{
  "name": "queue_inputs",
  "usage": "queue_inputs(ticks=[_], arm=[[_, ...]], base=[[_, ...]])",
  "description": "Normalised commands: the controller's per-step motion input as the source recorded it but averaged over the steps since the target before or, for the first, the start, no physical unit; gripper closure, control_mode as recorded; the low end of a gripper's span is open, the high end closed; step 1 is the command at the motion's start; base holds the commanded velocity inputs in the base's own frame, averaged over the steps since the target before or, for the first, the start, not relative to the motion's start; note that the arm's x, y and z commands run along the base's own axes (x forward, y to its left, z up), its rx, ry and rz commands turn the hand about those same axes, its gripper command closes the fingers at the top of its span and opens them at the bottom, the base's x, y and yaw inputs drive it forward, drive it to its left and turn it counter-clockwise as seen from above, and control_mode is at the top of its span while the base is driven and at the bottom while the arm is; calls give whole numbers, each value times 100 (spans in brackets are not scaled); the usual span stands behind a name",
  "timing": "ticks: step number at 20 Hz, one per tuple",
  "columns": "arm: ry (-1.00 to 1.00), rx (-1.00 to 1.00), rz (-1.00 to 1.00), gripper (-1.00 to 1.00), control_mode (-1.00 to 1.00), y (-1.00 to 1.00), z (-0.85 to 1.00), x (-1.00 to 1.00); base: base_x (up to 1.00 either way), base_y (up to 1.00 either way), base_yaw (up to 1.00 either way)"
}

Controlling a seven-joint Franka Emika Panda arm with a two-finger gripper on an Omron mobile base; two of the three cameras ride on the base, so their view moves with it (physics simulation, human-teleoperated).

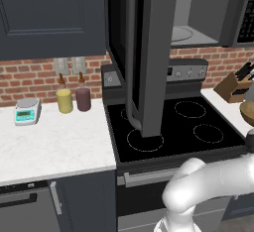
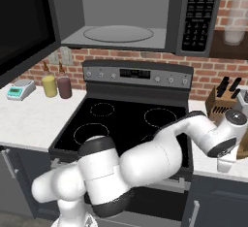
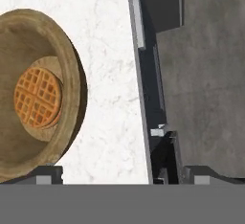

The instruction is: Open the microwave, place the bowl with waffle inside the microwave, then close the microwave door and turn it on.

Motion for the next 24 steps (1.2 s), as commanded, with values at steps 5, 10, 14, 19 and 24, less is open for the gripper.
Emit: queue_inputs(ticks=[5, 10, 14, 19, 24], arm=[[0, 4, 0, -100, -100, -21, -4, 34], [-1, 0, 0, -100, -100, 0, -26, 21], [-2, 0, 0, -100, -100, -1, -9, 32], [-1, 0, 0, -100, -100, -8, -16, 29], [-1, -1, 0, -100, -100, -17, -45, 7]], base=[[0, 0, 0], [0, 0, 0], [0, 0, 0], [0, 0, 0], [0, 0, 0]])
